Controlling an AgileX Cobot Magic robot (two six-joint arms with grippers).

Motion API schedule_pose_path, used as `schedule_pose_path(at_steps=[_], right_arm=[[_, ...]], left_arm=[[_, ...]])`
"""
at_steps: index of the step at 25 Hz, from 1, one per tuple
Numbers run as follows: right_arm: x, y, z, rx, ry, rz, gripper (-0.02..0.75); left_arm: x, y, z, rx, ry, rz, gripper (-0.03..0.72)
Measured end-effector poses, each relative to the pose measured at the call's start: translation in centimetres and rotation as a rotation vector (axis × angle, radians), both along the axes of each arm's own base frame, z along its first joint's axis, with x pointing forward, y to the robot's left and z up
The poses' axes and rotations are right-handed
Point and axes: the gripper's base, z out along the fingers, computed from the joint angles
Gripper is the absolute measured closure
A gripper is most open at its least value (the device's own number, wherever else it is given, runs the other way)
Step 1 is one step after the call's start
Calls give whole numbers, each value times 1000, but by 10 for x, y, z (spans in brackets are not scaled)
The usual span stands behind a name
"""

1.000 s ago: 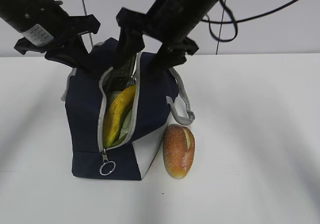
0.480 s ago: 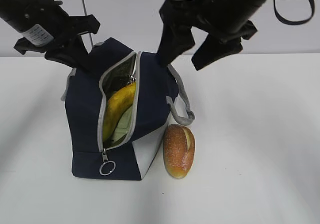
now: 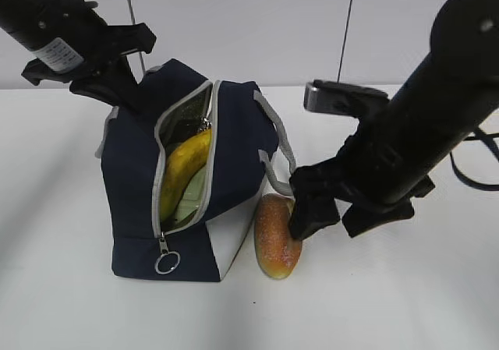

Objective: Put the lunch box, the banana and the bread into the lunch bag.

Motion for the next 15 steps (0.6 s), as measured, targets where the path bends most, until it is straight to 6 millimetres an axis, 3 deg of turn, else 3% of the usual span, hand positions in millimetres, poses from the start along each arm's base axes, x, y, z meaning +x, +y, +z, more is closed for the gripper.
schedule_pose_path(at_steps=[7, 15], right_arm=[[25, 10, -49, 3, 9, -73, 79], [46, 21, -69, 30, -17, -96, 79]], left_arm=[[-1, 0, 0, 4, 8, -4, 691], [-1, 1, -1, 13, 8, -6, 691]])
